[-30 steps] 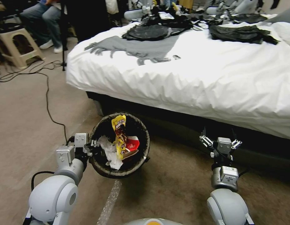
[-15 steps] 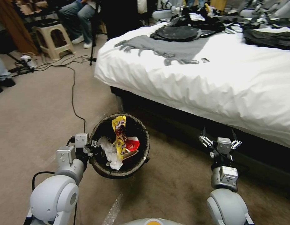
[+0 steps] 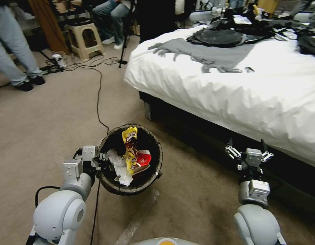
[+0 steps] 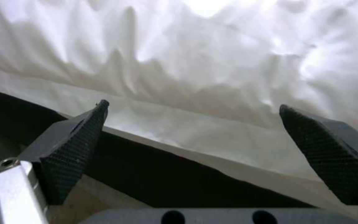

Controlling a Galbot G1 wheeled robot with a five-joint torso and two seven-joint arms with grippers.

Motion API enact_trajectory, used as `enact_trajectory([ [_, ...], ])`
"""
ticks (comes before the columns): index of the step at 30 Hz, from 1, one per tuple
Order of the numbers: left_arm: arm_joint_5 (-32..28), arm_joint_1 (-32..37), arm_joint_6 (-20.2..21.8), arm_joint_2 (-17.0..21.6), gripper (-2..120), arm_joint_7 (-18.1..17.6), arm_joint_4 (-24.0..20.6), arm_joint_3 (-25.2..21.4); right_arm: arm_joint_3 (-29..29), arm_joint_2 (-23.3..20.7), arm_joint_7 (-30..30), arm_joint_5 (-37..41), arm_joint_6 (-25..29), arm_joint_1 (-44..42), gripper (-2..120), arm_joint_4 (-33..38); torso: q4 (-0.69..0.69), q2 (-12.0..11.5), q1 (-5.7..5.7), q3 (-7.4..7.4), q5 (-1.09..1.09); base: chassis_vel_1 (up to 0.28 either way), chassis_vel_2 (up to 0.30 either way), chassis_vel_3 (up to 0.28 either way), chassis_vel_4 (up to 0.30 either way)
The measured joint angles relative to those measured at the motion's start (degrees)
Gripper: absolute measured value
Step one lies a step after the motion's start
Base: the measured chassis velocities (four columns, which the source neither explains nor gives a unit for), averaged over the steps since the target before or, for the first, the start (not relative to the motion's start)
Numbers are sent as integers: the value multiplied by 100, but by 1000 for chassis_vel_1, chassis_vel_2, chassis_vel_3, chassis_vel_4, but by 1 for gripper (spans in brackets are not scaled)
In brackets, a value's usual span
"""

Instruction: Pick up the trash bin, then pick up the garbage from the floor and place it into the trash bin.

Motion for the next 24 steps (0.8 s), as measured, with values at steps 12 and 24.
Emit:
enact_trajectory([
  [12,-2,-11,0,-9,0,-4,24,-12,234,-1,-152,100,66,-91,100,6,0,0,0,0,0,59,70,72,63],
  [24,-5,-48,0,-9,0,-2,58,-24,-19,-1,-361,18,193,-278,100,12,0,0,0,0,-1,61,56,59,60],
])
